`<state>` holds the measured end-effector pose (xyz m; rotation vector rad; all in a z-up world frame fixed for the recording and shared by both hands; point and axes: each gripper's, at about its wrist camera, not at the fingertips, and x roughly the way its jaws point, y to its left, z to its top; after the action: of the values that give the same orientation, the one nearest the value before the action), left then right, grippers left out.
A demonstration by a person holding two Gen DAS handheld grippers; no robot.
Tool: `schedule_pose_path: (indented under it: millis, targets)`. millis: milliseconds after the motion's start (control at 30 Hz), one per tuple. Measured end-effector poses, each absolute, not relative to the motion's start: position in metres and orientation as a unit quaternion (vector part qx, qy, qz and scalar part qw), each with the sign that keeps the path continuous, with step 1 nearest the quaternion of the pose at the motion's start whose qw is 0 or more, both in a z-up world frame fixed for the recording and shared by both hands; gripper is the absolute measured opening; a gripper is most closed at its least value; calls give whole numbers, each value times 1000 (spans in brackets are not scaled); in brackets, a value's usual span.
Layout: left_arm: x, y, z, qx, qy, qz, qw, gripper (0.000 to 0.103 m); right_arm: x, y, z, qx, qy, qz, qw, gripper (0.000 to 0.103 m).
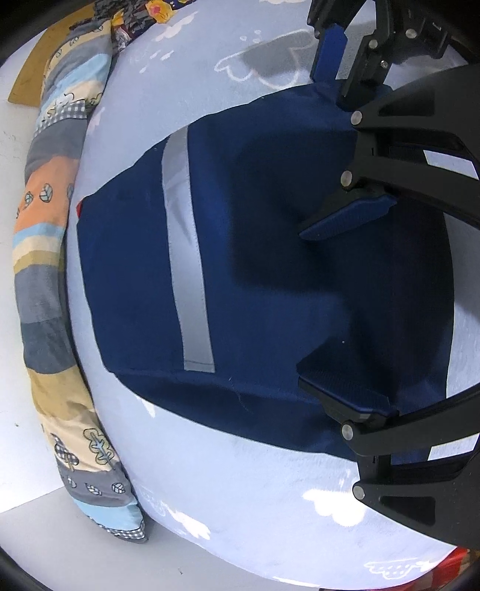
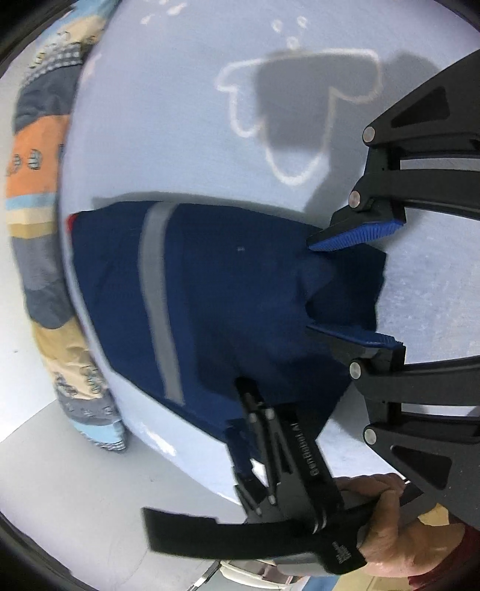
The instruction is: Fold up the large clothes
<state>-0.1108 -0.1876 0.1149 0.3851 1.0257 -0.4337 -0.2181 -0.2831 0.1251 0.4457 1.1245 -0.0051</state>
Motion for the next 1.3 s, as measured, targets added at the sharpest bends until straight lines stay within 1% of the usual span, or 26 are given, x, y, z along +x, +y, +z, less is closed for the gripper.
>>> schedule_pose_path:
  millis: [133, 333, 833, 933, 1000, 1033, 1067, 1100, 1167, 1267, 1300]
  targets:
    - [-112, -188, 118, 183, 479, -204, 834, 74, -223, -290, 128, 230, 525, 0, 819, 48]
    - [-117, -189, 122, 191, 465, -210, 839, 74, -228, -295, 142, 224, 501, -11, 836, 48]
    - [-112, -185, 127, 188, 456, -209, 844, 74, -223, -298, 140, 236, 493, -7, 837, 48]
    - [-98, -174, 129, 154, 478, -216, 837, 74, -222, -303, 139, 250, 491, -7, 834, 49]
    - [-81, -156, 132, 110, 491, -220, 836, 75, -222, -309, 140, 264, 486, -7, 833, 56]
    - [-67, -139, 133, 73, 499, -214, 837, 78, -222, -313, 140, 274, 482, -5, 832, 58]
    - [-56, -124, 132, 40, 510, -207, 834, 79, -221, -316, 140, 282, 480, -2, 831, 64]
    - [-46, -109, 128, 6, 523, -205, 828, 79, -220, -320, 140, 292, 478, 2, 828, 67]
    - [-30, -84, 115, -65, 556, -216, 800, 79, -218, -328, 138, 310, 476, 4, 823, 67]
    - [-15, -59, 82, -176, 613, -263, 723, 79, -212, -342, 129, 338, 476, 10, 812, 69]
    - [-15, -57, 76, -190, 623, -272, 708, 79, -210, -348, 124, 352, 479, 13, 804, 69]
